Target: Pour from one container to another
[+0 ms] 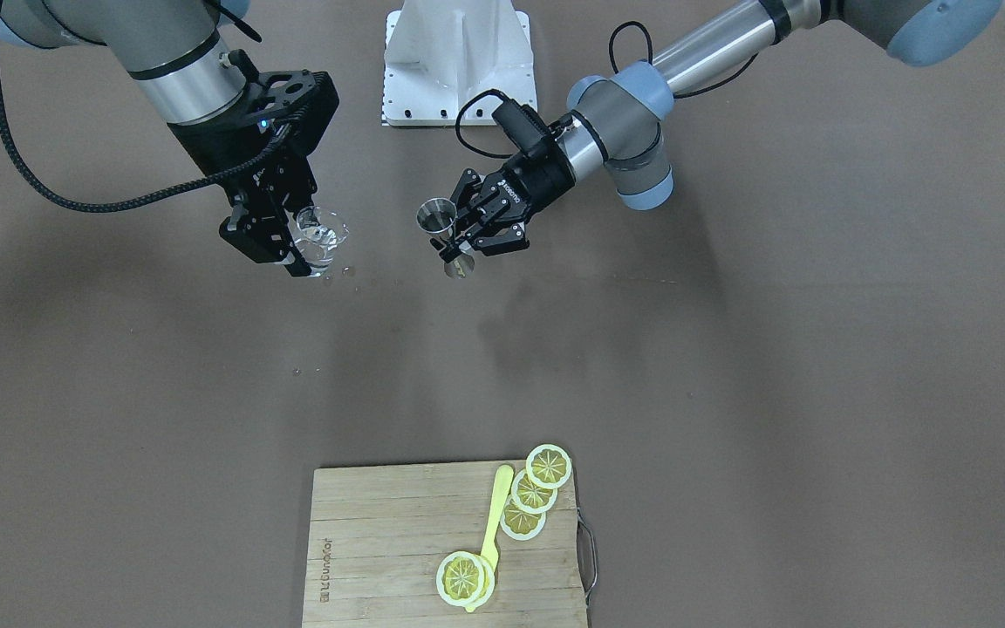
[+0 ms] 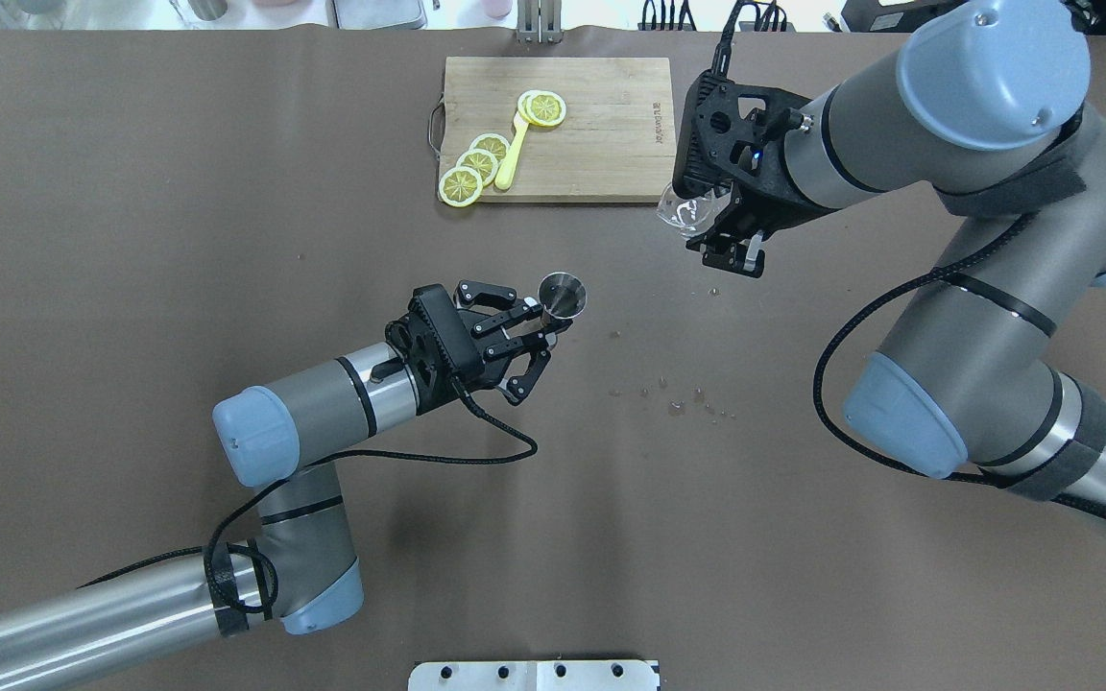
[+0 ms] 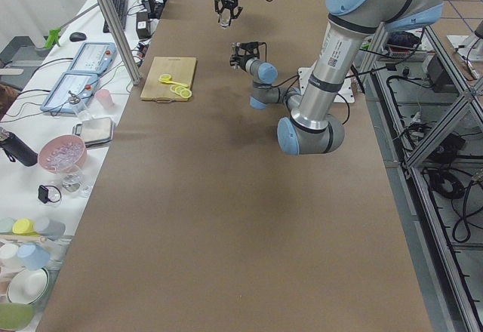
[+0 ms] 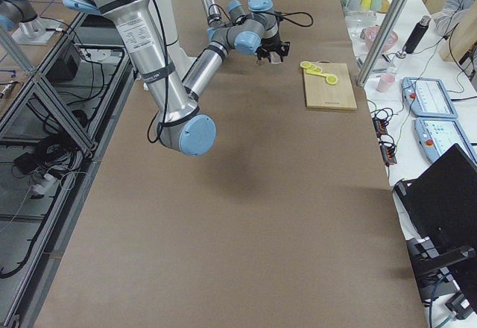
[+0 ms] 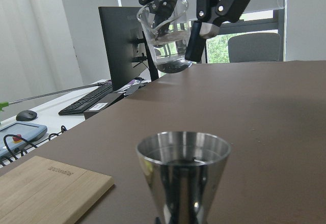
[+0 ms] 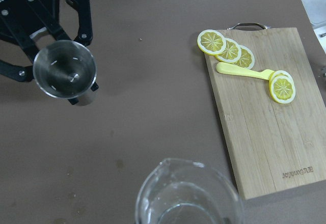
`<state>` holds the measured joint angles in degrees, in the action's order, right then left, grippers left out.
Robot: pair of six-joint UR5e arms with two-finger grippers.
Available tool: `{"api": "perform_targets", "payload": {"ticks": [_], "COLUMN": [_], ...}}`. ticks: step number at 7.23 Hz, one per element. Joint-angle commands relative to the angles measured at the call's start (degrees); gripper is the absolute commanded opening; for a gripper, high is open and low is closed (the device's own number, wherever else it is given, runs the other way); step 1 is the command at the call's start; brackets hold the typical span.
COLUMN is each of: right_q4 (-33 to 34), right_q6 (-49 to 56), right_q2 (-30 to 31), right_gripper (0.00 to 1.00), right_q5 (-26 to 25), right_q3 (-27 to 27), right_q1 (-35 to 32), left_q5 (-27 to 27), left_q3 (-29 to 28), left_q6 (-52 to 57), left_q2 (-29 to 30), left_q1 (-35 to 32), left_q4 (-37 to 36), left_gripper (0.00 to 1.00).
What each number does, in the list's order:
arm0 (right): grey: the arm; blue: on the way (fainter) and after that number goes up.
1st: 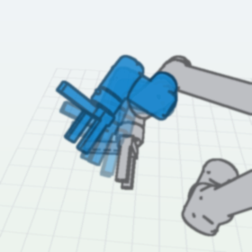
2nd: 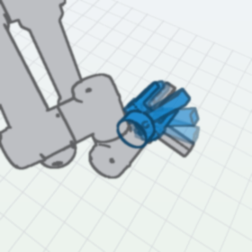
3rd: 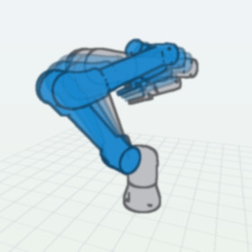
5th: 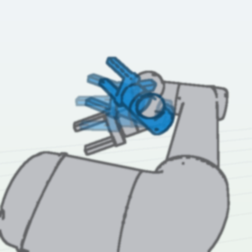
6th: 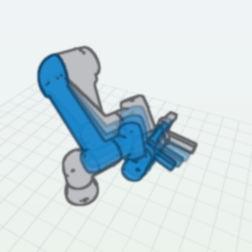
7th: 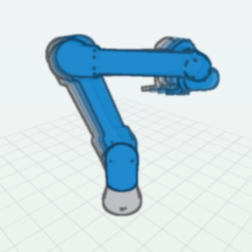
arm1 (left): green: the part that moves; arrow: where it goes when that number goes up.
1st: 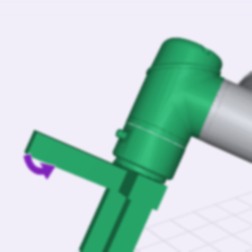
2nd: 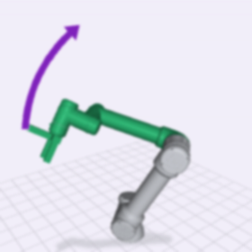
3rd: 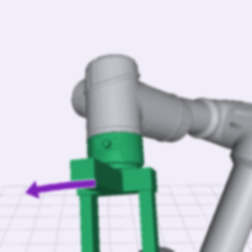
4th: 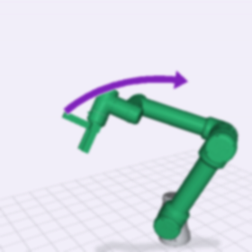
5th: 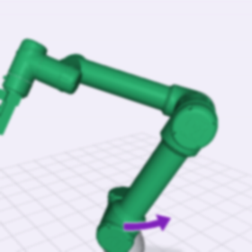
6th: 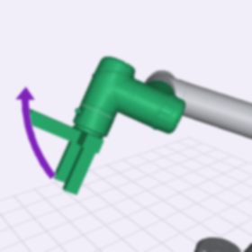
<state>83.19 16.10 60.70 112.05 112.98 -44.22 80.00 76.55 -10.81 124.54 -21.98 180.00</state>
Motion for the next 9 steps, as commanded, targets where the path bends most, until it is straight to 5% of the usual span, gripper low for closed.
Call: {"api": "perform_targets", "payload": {"ticks": [1, 9], "right_q4": [0.39, 8.22], "right_q6": [1.38, 3.41], "right_q2": [0.47, -3.22], "right_gripper": [0.00, 0.00], "right_q5": [0.19, -2.27], "right_q3": [0.83, 1.19], "right_q1": [-0.25, 2.21], "left_q5": [-0.02, -0.02], "left_q3": [0.00, 0.00], "left_q6": [0.00, 0.00], "left_q2": [0.00, 0.00], "left_q1": [0.00, 0.00], "left_q4": [0.00, 0.00], "left_gripper": [0.00, 0.00]}}
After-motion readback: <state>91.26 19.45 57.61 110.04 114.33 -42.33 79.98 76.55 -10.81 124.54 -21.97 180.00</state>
